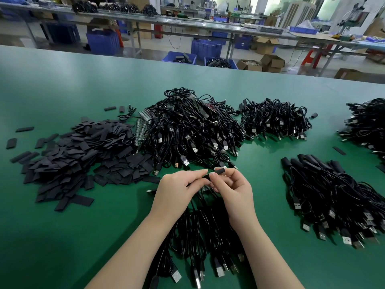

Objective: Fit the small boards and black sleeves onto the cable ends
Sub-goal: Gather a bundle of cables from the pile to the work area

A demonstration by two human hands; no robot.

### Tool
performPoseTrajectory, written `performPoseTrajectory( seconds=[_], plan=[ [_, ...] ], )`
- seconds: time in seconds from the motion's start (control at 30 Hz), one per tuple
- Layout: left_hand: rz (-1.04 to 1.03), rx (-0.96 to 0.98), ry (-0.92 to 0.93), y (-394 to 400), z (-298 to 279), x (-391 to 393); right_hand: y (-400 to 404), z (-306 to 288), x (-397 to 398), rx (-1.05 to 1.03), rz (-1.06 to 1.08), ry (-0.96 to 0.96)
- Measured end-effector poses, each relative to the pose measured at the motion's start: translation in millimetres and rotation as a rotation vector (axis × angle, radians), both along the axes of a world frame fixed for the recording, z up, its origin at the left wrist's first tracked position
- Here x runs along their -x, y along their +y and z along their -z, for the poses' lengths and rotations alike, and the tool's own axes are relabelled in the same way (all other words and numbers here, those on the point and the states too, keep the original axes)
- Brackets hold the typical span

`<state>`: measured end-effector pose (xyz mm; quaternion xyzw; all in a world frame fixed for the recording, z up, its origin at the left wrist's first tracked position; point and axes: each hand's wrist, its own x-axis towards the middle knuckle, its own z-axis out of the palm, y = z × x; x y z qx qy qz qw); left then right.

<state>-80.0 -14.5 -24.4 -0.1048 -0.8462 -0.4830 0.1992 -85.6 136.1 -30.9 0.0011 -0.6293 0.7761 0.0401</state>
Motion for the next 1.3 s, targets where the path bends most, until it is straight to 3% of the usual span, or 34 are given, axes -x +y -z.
performPoseTrajectory(
  seconds=[0.4, 0.83, 1.13, 1.3],
  plan=[
    [0.002, 0.049, -0.05, -0.7, -0.1, 0.3, -5.9, 0.7, -4.9, -0.159, 0.086, 0.108],
    [-0.027, 0.031, -0.039, -1.9, 3.6, 1.2, -8.5, -0.8, -3.6, -0.323, -0.021, 0.051],
    [-0.043, 0.106, -0.084, -3.1, 3.1, 1.4, -5.7, -3.5, -2.0, -0.236, 0.066, 0.011],
    [-0.042, 0.092, -0.05, -5.0, 4.8, 1.1, -7.2, -2.7, -2.8, -0.349, -0.003, 0.013]
  ],
)
